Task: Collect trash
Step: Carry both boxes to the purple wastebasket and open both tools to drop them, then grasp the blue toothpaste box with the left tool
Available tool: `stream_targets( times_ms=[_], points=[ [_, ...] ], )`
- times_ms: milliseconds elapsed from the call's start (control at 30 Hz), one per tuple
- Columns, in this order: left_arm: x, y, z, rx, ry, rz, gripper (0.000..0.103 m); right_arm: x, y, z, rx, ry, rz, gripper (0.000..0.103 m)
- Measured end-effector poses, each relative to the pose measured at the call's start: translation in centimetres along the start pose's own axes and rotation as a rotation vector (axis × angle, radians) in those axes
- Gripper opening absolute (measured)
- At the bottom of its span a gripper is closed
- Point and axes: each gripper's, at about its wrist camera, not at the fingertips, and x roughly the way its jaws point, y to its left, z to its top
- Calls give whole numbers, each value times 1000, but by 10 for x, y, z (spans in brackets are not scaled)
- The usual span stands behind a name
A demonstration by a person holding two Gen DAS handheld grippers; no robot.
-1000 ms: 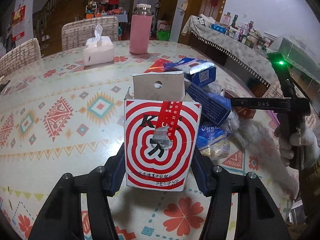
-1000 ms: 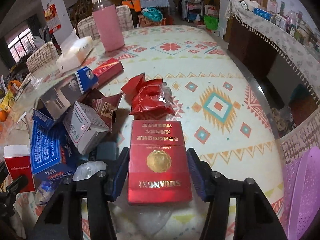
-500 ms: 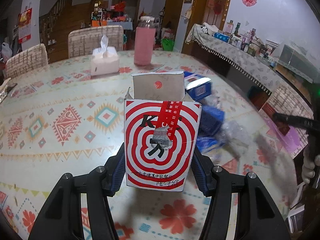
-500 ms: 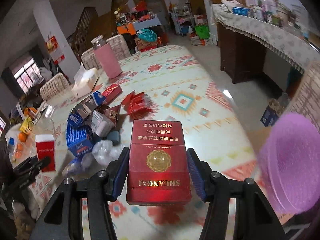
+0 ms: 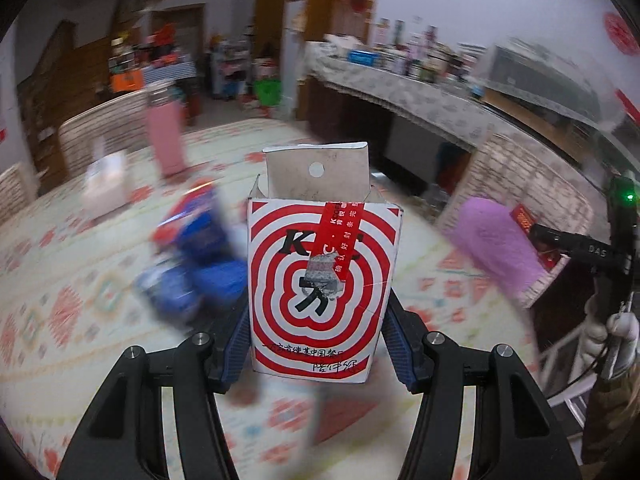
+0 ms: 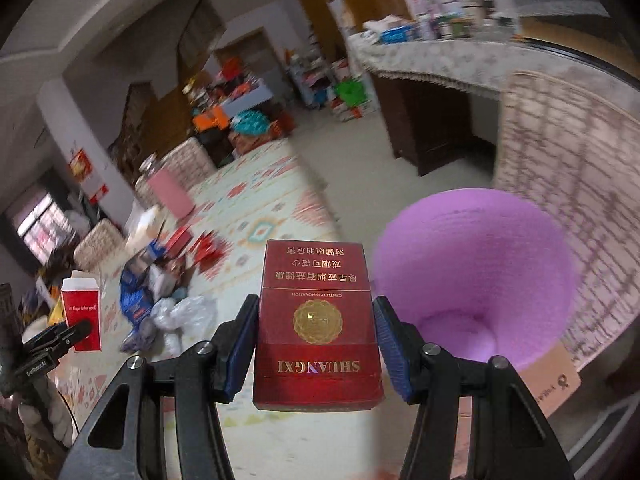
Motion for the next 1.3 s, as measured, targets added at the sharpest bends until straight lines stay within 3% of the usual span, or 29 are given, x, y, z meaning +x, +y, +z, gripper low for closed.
stream_targets(
  times_ms=[333, 533, 667, 800, 967, 1300],
  points=[
    [93, -125, 59, 89, 128, -249, 58, -24, -87, 9, 151, -56, -68, 61],
    [133, -182, 75, 134, 181, -326, 59, -21, -118, 14, 203, -59, -82, 61],
    [153, -204, 82, 152, 184, -337, 63, -15, -129, 18, 215, -63, -87, 62],
    [166, -203, 86, 105, 203, -353, 71, -4, -141, 25, 243, -72, -98, 66],
    [151, -191, 81, 97, 183, -318, 75, -1, -145, 23, 272, -78, -86, 74],
    [97, -124, 56, 52, 126, -194, 77, 2, -98, 9, 187, -40, -39, 81]
  ],
)
